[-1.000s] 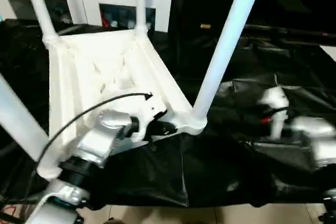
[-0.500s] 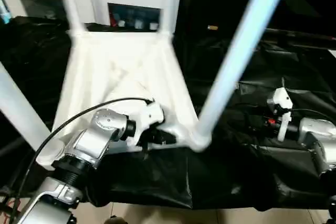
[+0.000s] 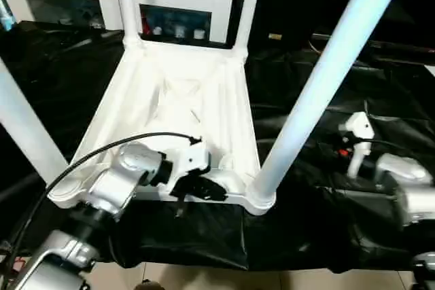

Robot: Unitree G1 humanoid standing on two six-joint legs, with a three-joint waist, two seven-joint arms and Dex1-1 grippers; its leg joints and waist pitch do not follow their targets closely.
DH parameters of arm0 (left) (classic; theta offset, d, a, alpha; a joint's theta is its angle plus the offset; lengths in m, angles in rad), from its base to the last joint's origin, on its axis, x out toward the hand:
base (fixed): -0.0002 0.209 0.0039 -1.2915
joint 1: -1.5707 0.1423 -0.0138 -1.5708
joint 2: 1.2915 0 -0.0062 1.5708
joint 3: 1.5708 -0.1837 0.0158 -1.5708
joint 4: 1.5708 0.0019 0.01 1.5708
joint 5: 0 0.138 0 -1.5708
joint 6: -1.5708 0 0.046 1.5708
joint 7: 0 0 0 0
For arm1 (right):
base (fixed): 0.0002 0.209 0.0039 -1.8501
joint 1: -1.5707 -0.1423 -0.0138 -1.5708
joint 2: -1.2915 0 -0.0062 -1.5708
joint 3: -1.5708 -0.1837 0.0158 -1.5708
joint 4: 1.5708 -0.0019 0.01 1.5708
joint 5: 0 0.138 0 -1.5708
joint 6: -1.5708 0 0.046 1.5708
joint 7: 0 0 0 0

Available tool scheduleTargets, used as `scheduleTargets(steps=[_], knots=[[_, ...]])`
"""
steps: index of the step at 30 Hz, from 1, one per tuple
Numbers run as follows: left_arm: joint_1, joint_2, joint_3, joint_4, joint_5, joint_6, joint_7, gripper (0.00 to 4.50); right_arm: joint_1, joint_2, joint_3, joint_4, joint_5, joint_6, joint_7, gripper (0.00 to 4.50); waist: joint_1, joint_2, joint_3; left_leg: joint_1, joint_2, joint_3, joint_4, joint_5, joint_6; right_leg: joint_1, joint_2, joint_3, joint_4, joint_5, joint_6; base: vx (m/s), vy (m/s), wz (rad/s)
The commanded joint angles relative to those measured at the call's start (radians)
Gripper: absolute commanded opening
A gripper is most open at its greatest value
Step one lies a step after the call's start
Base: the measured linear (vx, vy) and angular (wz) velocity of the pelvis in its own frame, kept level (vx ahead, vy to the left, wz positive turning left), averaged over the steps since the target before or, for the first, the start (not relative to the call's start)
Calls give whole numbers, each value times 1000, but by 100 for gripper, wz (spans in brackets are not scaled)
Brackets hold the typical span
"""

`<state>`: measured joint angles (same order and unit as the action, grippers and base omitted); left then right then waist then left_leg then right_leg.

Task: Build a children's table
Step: Rotate leg to tighten

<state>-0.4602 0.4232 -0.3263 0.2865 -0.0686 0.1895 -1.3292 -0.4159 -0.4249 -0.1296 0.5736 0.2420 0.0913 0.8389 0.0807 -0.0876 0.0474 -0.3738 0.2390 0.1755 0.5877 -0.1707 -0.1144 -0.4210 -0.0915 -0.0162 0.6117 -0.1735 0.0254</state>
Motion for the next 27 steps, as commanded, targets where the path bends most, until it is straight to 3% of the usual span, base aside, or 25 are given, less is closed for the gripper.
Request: scheduleTargets(steps=[1, 3, 4, 5, 7, 8, 9, 10, 11, 13, 15, 16, 18, 19, 22, 23, 27], knots=[[21, -31, 77, -64, -51, 11, 93, 62, 26, 16, -55, -31, -4, 31, -133, 365, -5, -5, -65, 12, -18, 26, -66, -172, 25, 46, -9, 7, -57, -163, -204, 0, 0, 0], [37, -56, 128, -92, -65, 23, 168, 65, 46, 34, -74, -64, -1, 40, -184, 380, -3, -6, -63, 13, -17, 26, -66, -185, 19, 46, -9, 7, -58, -152, -205, 0, 0, 0], [74, -120, 241, -149, -84, 46, 358, 71, 105, 83, -105, -161, 12, 58, -272, 397, -1, -8, -63, 8, -12, 24, -66, -189, 14, 52, -10, 8, -53, -110, -203, 0, 0, 0], [79, -128, 253, -154, -83, 46, 383, 90, 115, 90, -107, -176, 13, 59, -279, 400, -2, -12, -62, 9, -14, 24, -65, -196, 17, 49, -9, 6, -57, -122, -201, 0, 0, 0], [109, -173, 319, -178, -79, 26, 515, 107, 164, 129, -105, -260, 10, 60, -319, 418, -4, -9, -61, 8, -15, 23, -68, -231, 19, 49, -7, 6, -65, -176, -175, 0, 0, 0], [136, -199, 354, -207, -85, 40, 574, 109, 195, 156, -100, -317, 14, 68, -339, 429, -5, 2, -59, 7, -16, 20, -72, -252, 13, 48, -7, 6, -67, -216, -157, 0, 0, 0], [144, -210, 368, -215, -80, 37, 603, 109, 205, 165, -99, -335, 14, 69, -347, 429, -6, -2, -58, 8, -15, 20, -72, -264, 11, 46, -8, 6, -73, -234, -146, 0, 0, 0], [182, -262, 436, -258, -72, 56, 724, 120, 253, 203, -91, -415, 17, 72, -374, 438, -11, 10, -57, 7, -15, 17, -76, -290, 4, 44, -6, 6, -74, -264, -130, 0, 0, 0], [211, -295, 482, -289, -56, 86, 810, 148, 288, 223, -83, -464, 16, 75, -387, 449, -18, 6, -56, 6, -14, 16, -75, -306, 2, 43, -4, 5, -77, -262, -121, 0, 0, 0], [263, -320, 519, -329, -53, 90, 868, 150, 332, 238, -68, -517, 27, 89, -400, 450, -24, 18, -56, 6, -15, 13, -78, -328, 1, 40, -1, 5, -79, -273, -109, 0, 0, 0], [288, -327, 523, -350, -57, 80, 879, 154, 349, 243, -62, -543, 35, 106, -409, 450, -29, 12, -54, 4, -16, 12, -79, -344, 6, 39, 1, 5, -85, -290, -96, 0, 0, 0], [350, -347, 515, -396, -54, 57, 907, 181, 378, 244, -44, -587, 35, 134, -412, 450, -31, 22, -53, 7, -17, 10, -80, -358, 4, 35, 5, 5, -84, -297, -91, 0, 0, 0], [368, -355, 508, -412, -59, 55, 918, 193, 387, 246, -39, -603, 33, 144, -414, 450, -34, 16, -49, 6, -16, 10, -80, -399, 3, 30, 4, 6, -92, -340, -77, 0, 0, 0], [392, -352, 481, -413, -19, -3, 937, 193, 386, 251, -29, -611, -2, 151, -444, 450, -35, 15, -48, 5, -17, 9, -81, -404, 3, 28, 5, 5, -94, -353, -71, 0, 0, 0], [408, -368, 470, -410, 13, -39, 968, 193, 388, 263, -15, -618, -43, 187, -488, 450, -37, 27, -44, 7, -18, 6, -83, -433, -11, 22, 5, 7, -101, -398, -46, 0, 0, 0], [412, -375, 472, -411, 17, -50, 982, 193, 396, 273, -11, -618, -41, 217, -502, 450, -40, 25, -44, 7, -20, 5, -82, -446, -15, 21, 5, 6, -103, -413, -35, 0, 0, 0], [418, -370, 469, -411, 25, -55, 1003, 193, 428, 275, 0, -632, -33, 202, -501, 450, -41, 35, -45, 6, -22, 2, -81, -459, -20, 20, 4, 7, -104, -415, -29, 0, 0, 0]])
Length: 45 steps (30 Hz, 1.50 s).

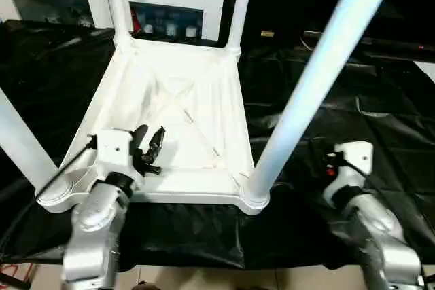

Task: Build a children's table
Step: Rotate leg to tighten, then flip table

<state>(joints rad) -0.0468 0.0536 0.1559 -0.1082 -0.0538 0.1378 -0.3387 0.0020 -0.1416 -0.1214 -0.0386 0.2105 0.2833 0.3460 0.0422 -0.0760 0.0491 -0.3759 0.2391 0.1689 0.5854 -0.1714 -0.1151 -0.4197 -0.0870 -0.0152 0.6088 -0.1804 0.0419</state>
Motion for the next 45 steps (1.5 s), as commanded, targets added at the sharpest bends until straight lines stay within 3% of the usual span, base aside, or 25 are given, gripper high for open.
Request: scheduleTargets(steps=[1, 3, 5, 7, 9, 10, 12, 13, 14, 15, 16, 17, 18, 19, 20, 21, 22, 23, 24, 26, 28, 30, 31, 36, 45], knots=[[16, 17, -20, -17, 11, 20, 4, 193, 28, -14, 1, -29, 3, 7, 4, 450, -4, 24, -48, 5, -23, 8, -79, -454, -16, 21, -1, 6, -100, -402, -45, 0, 0, 0], [30, 24, -16, -15, 9, 7, 10, 193, 34, -17, 6, -29, 3, 7, 6, 450, -7, 24, -50, -2, -23, 9, -78, -412, -9, 23, 0, 8, -96, -358, -53, 0, 0, 0], [43, 19, -2, -12, 7, -22, 30, 193, 31, -12, 1, -7, 3, -1, 3, 450, -12, 27, -64, -28, -28, 14, -62, -174, 26, 27, 7, 8, -77, -78, -118, 0, 0, 0], [54, 23, -19, -26, 12, -5, 18, 193, 23, -12, -6, 14, 2, -6, 3, 450, -13, 23, -108, -52, -74, 34, 3, 395, 211, 1, 44, -23, -34, 641, -268, 0, 0, 0], [63, 23, -26, -33, 8, -12, 11, 193, 22, -13, -4, 18, 2, -10, 3, 450, -13, 20, -114, -63, -81, 36, 11, 383, 272, -12, 40, -31, -46, 665, -303, -52, -16, -3], [86, 33, -43, -41, 12, -30, -3, 193, 17, -20, 5, 30, 0, -26, 16, 450, -14, 26, -96, -62, -62, 37, -2, -7, 279, -26, 16, -39, -102, 181, -300, -108, 7, -3], [105, 40, -48, -39, 13, -36, -9, 193, 11, -25, 12, 48, -9, -43, 20, 450, -21, 47, -76, -32, -37, 28, -21, -375, 179, -39, 15, -54, -133, -369, -204, -144, 33, -5], [122, 41, -49, -43, 2, -25, -7, 193, 7, -33, 16, 61, -20, -54, 18, 450, -62, 67, -24, 33, -18, -1, -46, -785, 23, -74, 72, -166, -206, -756, 30, -194, 66, -12], [130, 37, -48, -51, -7, -10, -4, 193, 7, -40, 17, 56, -23, -53, 18, 450, -53, 86, -14, -22, 21, -6, -136, -905, 6, -2, 76, -183, -96, -640, 26, -243, 79, -20], [137, 37, -50, -62, -7, -2, -1, 193, 15, -43, 13, 36, -8, -44, 30, 450, 2, 86, -18, -127, 35, 8, -183, -952, -18, 121, 26, -137, 153, -396, -42, -243, 79, -20], [136, 41, -48, -64, -8, 3, -1, 193, 16, -42, 13, 25, 1, -36, 36, 450, 89, 97, -5, -124, 25, 96, -199, -997, -15, 98, 44, -147, 176, -307, -82, -189, 15, 1], [146, 34, -41, -74, -14, -7, 7, 219, 28, -53, 14, 4, 11, -36, 59, 450, 97, 54, -29, -96, 52, 98, -135, -739, -4, 122, 1, -1, 194, -584, -14, -81, -156, 13], [157, 24, -33, -83, -21, -16, 16, 226, 41, -63, 13, -12, 21, -38, 79, 450, 72, -6, -53, 8, 40, 78, 5, -593, -32, 26, -33, 35, 73, -877, 69, -81, -156, 13], [164, 17, -19, -83, -25, -23, 29, 226, 49, -72, 12, -19, 36, -39, 107, 450, 60, -7, -2, -2, -28, -25, 187, -155, 36, -43, -146, 118, -152, -1327, 18, -37, -131, -5], [178, 13, -14, -88, -41, -36, 29, 231, 61, -88, 12, -26, 55, -43, 148, 450, 80, -16, 3, -46, -63, -58, 159, -95, 37, 32, -113, 112, -113, -1141, 2, -58, 20, 3], [190, 12, -14, -96, -30, -51, 39, 243, 72, -98, 12, -34, 66, -44, 171, 450, 83, -13, 4, -14, -47, -54, 113, -146, 17, 32, -104, 97, -100, -1049, -12, -58, 20, 3], [209, 10, -10, -105, -22, -66, 59, 257, 85, -115, 16, -40, 81, -46, 205, 450, 71, 13, -4, 49, -13, -44, -12, -335, 10, 23, -6, 40, -33, -527, -121, -101, 7, 37], [209, 10, -10, -105, -22, -66, 59, 266, 85, -115, 16, -40, 81, -46, 205, 450, 71, 13, -4, 49, -13, -44, -12, -335, 10, 23, -6, 40, -33, -527, -121, -104, -14, 40], [221, 7, 1, -114, -12, -86, 83, 267, 93, -138, 32, -52, 99, -36, 256, 450, 58, 41, -27, 61, 13, -47, -59, -363, 32, 54, -14, 31, -31, -225, -184, -104, -14, 40], [236, -9, 23, -132, -1, -107, 127, 289, 102, -167, 50, -68, 120, -29, 318, 450, 45, 30, -18, 35, 13, -43, -85, -417, 30, 79, -22, 21, -51, -253, -181, -56, 60, 4], [253, -36, 66, -165, 13, -131, 196, 309, 98, -202, 80, -92, 158, -5, 409, 450, 34, 5, -17, 32, 6, -37, -82, -436, 24, 78, -38, 28, -74, -329, -164, -29, 76, -4], [256, -43, 82, -174, 19, -145, 220, 320, 89, -209, 94, -98, 176, 9, 438, 450, 28, 11, -20, 23, 4, -38, -82, -397, 26, 80, -41, 30, -78, -321, -152, 0, 0, 0], [249, -44, 104, -177, 24, -155, 250, 330, 66, -206, 118, -94, 182, 14, 464, 450, 25, -10, -24, 19, 3, -36, -80, -372, 33, 84, -40, 28, -79, -315, -146, 0, 0, 0], [158, 11, 139, -105, 14, -127, 270, 356, -54, -156, 190, 4, 154, -5, 493, 450, 14, -26, -38, 12, -4, -38, -70, -249, 39, 80, -41, 26, -66, -205, -128, 0, 0, 0], [-58, 142, 158, 189, 1, -94, 225, 434, -275, -26, 263, 271, 119, -58, 512, 450, 44, -26, -55, 28, -10, -27, -58, -72, 57, 83, -36, 22, -32, 123, -190, 0, 0, 0]])
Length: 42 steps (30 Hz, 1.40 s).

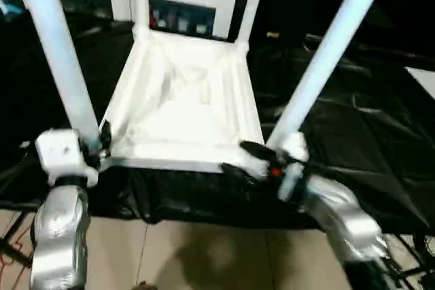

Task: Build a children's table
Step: Flip table

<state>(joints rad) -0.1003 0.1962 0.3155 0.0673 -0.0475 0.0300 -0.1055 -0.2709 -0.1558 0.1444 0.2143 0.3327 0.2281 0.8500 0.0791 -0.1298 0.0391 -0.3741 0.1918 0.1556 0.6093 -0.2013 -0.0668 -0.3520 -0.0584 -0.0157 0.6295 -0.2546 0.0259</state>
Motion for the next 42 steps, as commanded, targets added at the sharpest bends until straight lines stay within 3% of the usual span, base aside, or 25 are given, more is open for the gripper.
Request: scheduleTargets(steps=[1, 3, 4, 6, 8, 10, 18, 19, 20, 23, 27, 28, 30, 33, 34, 37, 38, 41, 42], knots=[[-11, 3, 15, 13, -8, 27, 15, 440, -12, -7, 12, 31, -7, -3, 23, 450, 11, 33, -47, 26, 39, -13, -80, -32, 2, 18, -64, 22, -50, 236, -180, 0, 0, 0], [-19, 4, 43, 8, -22, 54, 49, 445, -26, -4, 40, 48, -11, -3, 60, 450, 18, 46, -48, 28, 38, -13, -81, -35, -5, 19, -64, 21, -46, 259, -186, 0, 0, 0], [-18, 2, 52, -1, -34, 63, 56, 445, -32, -6, 57, 51, -12, -2, 86, 450, 22, 39, -45, 23, 37, -13, -84, -58, -7, 24, -67, 21, -48, 253, -192, 0, 0, 0], [-21, -8, 60, -13, -60, 74, 58, 445, -46, -9, 73, 68, -10, -9, 134, 450, 24, 40, -45, 24, 38, -13, -86, -92, -11, 25, -70, 21, -50, 224, -195, 0, 0, 0], [-25, -17, 60, -19, -70, 76, 64, 408, -63, -10, 78, 96, -10, -24, 166, 450, 28, 42, -43, 27, 42, -13, -90, -130, -14, 22, -72, 23, -55, 175, -204, 0, 0, 0], [-26, -23, 52, -27, -62, 67, 72, 399, -82, -15, 83, 123, -15, -38, 190, 450, 33, 48, -42, 27, 43, -14, -92, -138, -16, 21, -73, 23, -55, 163, -207, 0, 0, 0], [-38, -37, 24, -12, -105, 62, 29, 327, -117, -9, 84, 173, -26, -69, 221, 450, 47, 37, -43, 28, 42, -12, -92, -124, -20, 21, -72, 23, -55, 163, -203, 0, 0, 0], [-49, -30, 20, 4, -112, 58, 10, 321, -122, -6, 88, 183, -28, -78, 232, 450, 49, 46, -44, 29, 40, -13, -91, -115, -18, 19, -71, 23, -53, 174, -199, 0, 0, 0], [-50, -29, 19, 6, -113, 58, 8, 316, -123, -5, 89, 185, -28, -80, 233, 450, 48, 43, -44, 30, 40, -11, -90, -120, -17, 19, -70, 23, -55, 171, -197, 0, 0, 0], [-60, -21, 13, 23, -116, 54, -6, 281, -127, -1, 96, 203, -34, -95, 237, 450, 52, 50, -45, 31, 41, -13, -92, -124, -26, 19, -70, 22, -53, 182, -197, 0, 0, 0], [-68, -16, 2, 18, -129, 73, -21, 249, -135, 9, 88, 206, -32, -97, 224, 450, 55, 49, -45, 32, 41, -13, -93, -133, -30, 19, -70, 21, -53, 179, -193, 0, 0, 0], [-76, -19, 4, 20, -152, 97, -34, 245, -135, 17, 88, 211, -32, -99, 225, 450, 59, 56, -45, 32, 41, -13, -93, -135, -36, 19, -71, 22, -52, 177, -198, 0, 0, 0], [-79, -24, 6, 20, -168, 110, -40, 242, -134, 20, 90, 216, -35, -104, 226, 450, 63, 53, -45, 32, 41, -12, -92, -122, -32, 19, -70, 22, -50, 190, -202, 0, 0, 0], [-107, -85, 47, -10, -303, 226, -21, 233, -127, 33, 91, 213, -37, -108, 212, 450, 67, 54, -45, 29, 39, -9, -88, -92, -29, 22, -71, 23, -45, 219, -219, 0, 0, 0], [-123, -109, 59, -16, -344, 251, -7, 232, -121, 36, 91, 202, -30, -97, 212, 450, 69, 51, -43, 27, 37, -7, -87, -79, -18, 23, -70, 23, -47, 221, -226, 0, 0, 0], [-151, -155, 76, -22, -400, 285, 33, 232, -108, 39, 95, 183, -28, -89, 209, 450, 76, 52, -42, 26, 39, -4, -86, -82, -5, 24, -74, 26, -50, 193, -232, 0, 0, 0], [-172, -188, 82, -18, -424, 305, 60, 232, -95, 41, 99, 163, -24, -76, 207, 450, 81, 57, -41, 28, 41, -4, -88, -91, -8, 21, -75, 26, -52, 176, -233, 0, 0, 0], [-186, -214, 90, -14, -440, 315, 84, 232, -84, 41, 100, 141, -19, -67, 206, 450, 90, 55, -40, 26, 40, -5, -89, -103, -12, 22, -76, 27, -54, 160, -224, 0, 0, 0], [-197, -237, 99, -10, -448, 324, 109, 232, -71, 40, 98, 109, -7, -54, 211, 450, 92, 63, -41, 26, 40, -6, -89, -99, -15, 22, -74, 27, -53, 161, -217, 0, 0, 0]])
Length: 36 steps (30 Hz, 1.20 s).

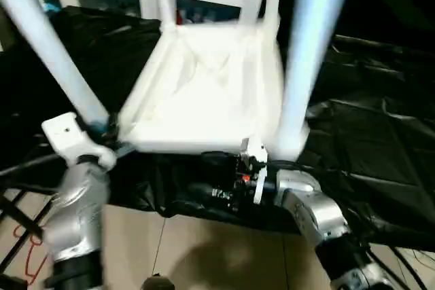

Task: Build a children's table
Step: Flip table

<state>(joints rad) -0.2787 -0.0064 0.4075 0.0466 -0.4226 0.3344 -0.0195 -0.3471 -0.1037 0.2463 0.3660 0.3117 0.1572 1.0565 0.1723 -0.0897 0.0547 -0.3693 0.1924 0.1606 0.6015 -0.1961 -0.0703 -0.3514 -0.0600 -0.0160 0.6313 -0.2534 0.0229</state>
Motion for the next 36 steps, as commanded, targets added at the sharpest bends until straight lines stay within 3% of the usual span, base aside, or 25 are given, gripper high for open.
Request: scheduleTargets(steps=[1, 2, 3, 4, 6, 9, 10, 11, 14, 15, 16, 17, 23, 27, 28, 30, 36], knots=[[-22, -40, -3, 11, -61, 32, 16, 229, 12, -6, -12, -54, 21, 23, -12, 450, -2, 18, -58, 22, 40, -12, -80, -102, -14, 23, -71, 27, -56, 175, -204, 0, 0, 0], [-23, -42, -8, 10, -56, 38, 12, 226, 15, -2, -16, -58, 23, 25, -20, 450, -3, 17, -58, 20, 39, -13, -82, -98, -13, 24, -72, 26, -57, 174, -194, 0, 0, 0], [-25, -53, -15, -2, -51, 58, 6, 223, 13, 12, -30, -48, 17, 30, -67, 450, -6, 31, -58, 21, 39, -14, -82, -99, -18, 21, -71, 27, -55, 173, -186, 0, 0, 0], [-25, -53, -15, -2, -51, 58, 6, 221, 13, 12, -30, -48, 17, 30, -67, 450, -8, 26, -58, 22, 40, -14, -83, -101, -22, 21, -71, 26, -58, 171, -183, 0, 0, 0], [-25, -72, -37, -26, -55, 86, 11, 217, -44, 80, -101, 95, -51, 7, -324, 450, -13, 27, -58, 24, 37, -12, -87, -90, -51, 15, -72, 26, -57, 148, -190, 0, 0, 0], [-25, -83, -53, -35, -58, 94, 21, 217, -79, 132, -164, 171, -29, -14, -430, 450, -14, 28, -59, 28, 37, -8, -86, -119, -66, 14, -69, 27, -59, 111, -192, 0, 0, 0], [-23, -85, -60, -37, -60, 94, 25, 216, -86, 147, -180, 183, -8, -22, -435, 450, -14, 27, -59, 27, 37, -8, -85, -121, -64, 15, -68, 28, -58, 118, -187, 0, 0, 0], [-20, -92, -71, -41, -66, 100, 32, 216, -99, 171, -204, 195, 33, -19, -429, 450, -15, 20, -60, 22, 37, -8, -85, -100, -51, 21, -68, 27, -56, 163, -174, 0, 0, 0], [-15, -100, -79, -48, -68, 106, 35, 216, -128, 191, -234, 220, 72, -12, -440, 450, -14, 25, -62, 21, 37, -7, -81, -69, -36, 21, -67, 27, -51, 219, -166, 0, 0, 0], [-13, -103, -82, -51, -65, 108, 33, 216, -146, 200, -253, 238, 94, -10, -450, 450, -14, 18, -63, 21, 37, -7, -80, -52, -29, 23, -68, 26, -47, 236, -169, 0, 0, 0], [-12, -106, -85, -57, -59, 113, 30, 216, -177, 213, -286, 268, 121, -12, -455, 450, -16, 19, -65, 20, 35, -6, -78, -37, -25, 22, -66, 26, -47, 245, -169, 0, 0, 0], [-12, -107, -85, -57, -58, 113, 30, 216, -179, 214, -288, 270, 123, -12, -455, 450, -16, 13, -66, 18, 35, -4, -76, -20, -17, 23, -65, 26, -43, 260, -173, 0, 0, 0], [-10, -101, -101, -57, -46, 120, 26, 216, -294, 243, -366, 376, 168, -47, -429, 450, -15, 13, -70, 16, 33, 1, -67, 48, 8, 20, -60, 23, -37, 332, -178, 0, 0, 0], [-12, -104, -107, -54, -48, 124, 24, 216, -351, 241, -404, 455, 172, -76, -501, 450, -17, 17, -69, 17, 34, 2, -70, 15, -5, 17, -62, 22, -40, 278, -181, 0, 0, 0], [-11, -105, -119, -54, -47, 133, 15, 216, -418, 233, -464, 549, 196, -95, -570, 450, -19, 14, -70, 17, 35, 2, -71, 9, -8, 18, -63, 23, -39, 272, -177, 0, 0, 0], [-9, -106, -128, -55, -48, 139, 9, 216, -457, 227, -504, 599, 219, -106, -587, 450, -25, 15, -70, 16, 33, 3, -73, -16, -13, 16, -63, 21, -40, 234, -185, 0, 0, 0], [2, -99, -159, -59, -46, 164, -14, 216, -517, 222, -567, 665, 272, -121, -553, 450, -33, 9, -69, 13, 36, 5, -70, -20, 13, 15, -65, 23, -43, 218, -184, 0, 0, 0]])
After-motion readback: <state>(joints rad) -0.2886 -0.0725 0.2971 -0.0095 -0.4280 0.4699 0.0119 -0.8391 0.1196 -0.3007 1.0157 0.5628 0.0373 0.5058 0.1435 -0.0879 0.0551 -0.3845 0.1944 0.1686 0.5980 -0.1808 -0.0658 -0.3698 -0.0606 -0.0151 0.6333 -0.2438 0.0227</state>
